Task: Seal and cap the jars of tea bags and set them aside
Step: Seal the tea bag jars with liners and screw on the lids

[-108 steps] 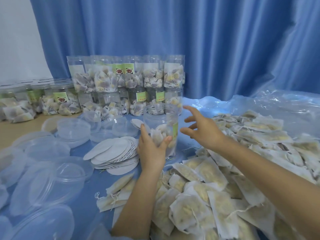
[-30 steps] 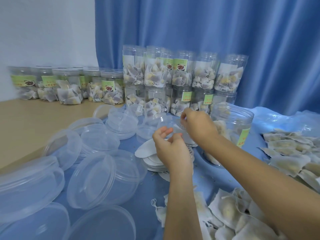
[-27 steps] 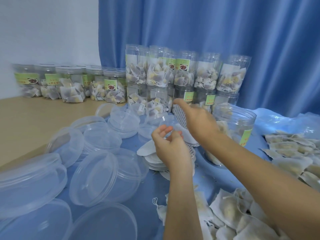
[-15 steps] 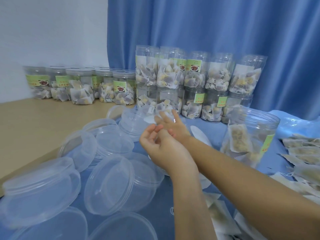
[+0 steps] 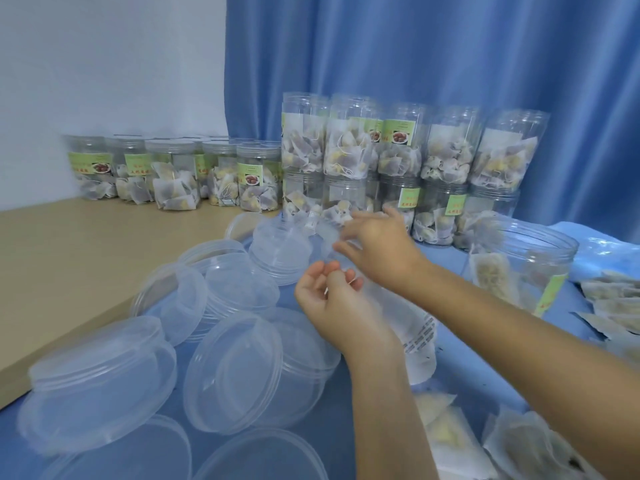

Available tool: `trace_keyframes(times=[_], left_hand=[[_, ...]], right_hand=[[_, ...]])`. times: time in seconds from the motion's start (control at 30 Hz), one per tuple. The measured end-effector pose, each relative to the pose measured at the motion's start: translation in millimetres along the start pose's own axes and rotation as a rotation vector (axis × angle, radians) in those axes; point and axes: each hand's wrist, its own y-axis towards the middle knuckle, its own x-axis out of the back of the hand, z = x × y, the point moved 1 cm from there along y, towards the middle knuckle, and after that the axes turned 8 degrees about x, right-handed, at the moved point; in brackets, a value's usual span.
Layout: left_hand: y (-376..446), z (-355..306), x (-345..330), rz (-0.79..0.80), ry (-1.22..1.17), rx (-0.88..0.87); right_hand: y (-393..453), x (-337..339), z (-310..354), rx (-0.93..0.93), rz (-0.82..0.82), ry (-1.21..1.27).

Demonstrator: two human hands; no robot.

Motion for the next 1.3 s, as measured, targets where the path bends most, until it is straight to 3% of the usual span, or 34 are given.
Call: trace_keyframes(times=[0.1,0.17,0.4,0.63,0.8,1.0,1.17,1.3], left_hand=[[-6.7,3.5,-4.0,0.115,0.087,0.096],[-12.3,6.1,-7.4,0.201,0.162,0.194],[-33.7,10.2,-16.2,0.557,0.358,0.479],[-37.3,24.5,-17.4,0.528,0.429,0.457],[-34.3,23.0,-15.3,0.593,0.445,0.422],[-32.3,20.7,-18.8,0.718,0.513,0.328],[-36.5,23.1,-21.1,0.797,0.578,0.27],[-40.0,21.9,-22.4,0.775,0.599,0.202]], right_hand=[[-39.4,38.2,-1.7,0.081,-0.384,0.222],[-62.8,56.4,-3.8,0.052,-0.502,0.306],[-120.7,78.8,-20.6,-0.026,-0.566,0.524],[-147.8,82.1,-47.4,-0.225,-0.765,0.643],[-153.4,86.9,-63.4,-0.247,-0.678,0.681],[-148.5,90.3,-55.2,-0.092,-0.448,0.714],[-147.5,86.9,-49.7,-0.072,-0.463,0.814],[-147.2,85.0,-45.9,-0.154,-0.432,1.058]])
